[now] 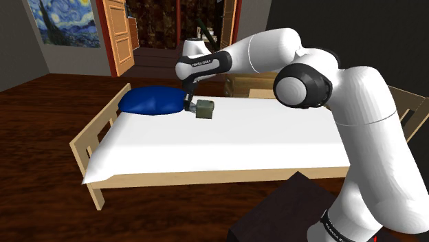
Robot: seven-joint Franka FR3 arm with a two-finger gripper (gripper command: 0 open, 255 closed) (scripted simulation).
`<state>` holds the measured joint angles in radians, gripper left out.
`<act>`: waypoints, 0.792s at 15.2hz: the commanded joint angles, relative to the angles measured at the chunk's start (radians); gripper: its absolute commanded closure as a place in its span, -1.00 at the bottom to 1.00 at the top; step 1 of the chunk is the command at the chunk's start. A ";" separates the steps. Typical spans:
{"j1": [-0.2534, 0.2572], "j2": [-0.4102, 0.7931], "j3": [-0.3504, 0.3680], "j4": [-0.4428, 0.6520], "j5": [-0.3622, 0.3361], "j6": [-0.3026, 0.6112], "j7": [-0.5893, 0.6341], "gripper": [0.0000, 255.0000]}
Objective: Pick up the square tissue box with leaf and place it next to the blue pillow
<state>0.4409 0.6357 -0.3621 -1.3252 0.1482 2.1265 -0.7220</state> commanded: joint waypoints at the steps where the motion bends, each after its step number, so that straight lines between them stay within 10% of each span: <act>1: 0.002 0.003 0.001 -0.022 0.002 0.026 0.000 1.00; 12: 0.000 0.047 0.012 -0.080 0.016 0.126 -0.005 1.00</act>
<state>0.4400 0.6829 -0.3496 -1.4012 0.1644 2.2476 -0.7273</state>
